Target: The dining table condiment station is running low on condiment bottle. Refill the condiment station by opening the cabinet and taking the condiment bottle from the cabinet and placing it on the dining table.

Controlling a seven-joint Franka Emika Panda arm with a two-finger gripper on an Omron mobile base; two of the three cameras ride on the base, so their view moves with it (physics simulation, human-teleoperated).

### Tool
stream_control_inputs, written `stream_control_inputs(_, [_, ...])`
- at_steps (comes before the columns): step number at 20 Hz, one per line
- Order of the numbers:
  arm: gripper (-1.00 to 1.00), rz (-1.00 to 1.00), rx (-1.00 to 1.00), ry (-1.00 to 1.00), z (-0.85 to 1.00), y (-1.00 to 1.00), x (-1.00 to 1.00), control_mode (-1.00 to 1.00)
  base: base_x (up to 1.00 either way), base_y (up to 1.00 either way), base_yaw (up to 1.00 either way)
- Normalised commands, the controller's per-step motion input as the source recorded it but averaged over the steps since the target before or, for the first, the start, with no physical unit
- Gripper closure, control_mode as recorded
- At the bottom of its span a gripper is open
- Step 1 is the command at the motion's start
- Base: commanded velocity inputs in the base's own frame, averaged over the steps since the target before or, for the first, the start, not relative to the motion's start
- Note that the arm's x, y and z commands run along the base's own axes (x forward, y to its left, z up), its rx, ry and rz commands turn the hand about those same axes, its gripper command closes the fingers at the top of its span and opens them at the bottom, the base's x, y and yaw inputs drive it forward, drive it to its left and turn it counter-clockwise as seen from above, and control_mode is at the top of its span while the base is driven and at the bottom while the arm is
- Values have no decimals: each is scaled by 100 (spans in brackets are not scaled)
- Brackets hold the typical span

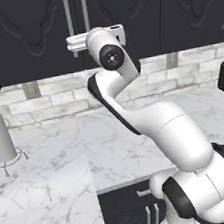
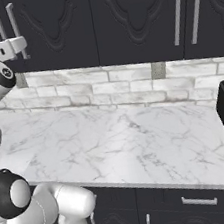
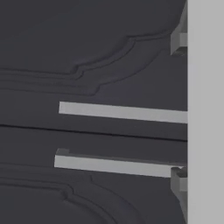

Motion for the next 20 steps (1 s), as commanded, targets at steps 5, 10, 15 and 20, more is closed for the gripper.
stream_control_inputs(5, [-100,0,0,5,13,0,24,-100,0,0,0])
stream_control_inputs(10, [-100,0,0,9,6,0,34,-100,0,0,0])
stream_control_inputs(15, [-100,0,0,12,6,0,42,-100,0,0,0])
stream_control_inputs(20, [-100,0,0,9,2,0,30,-100,0,0,0])
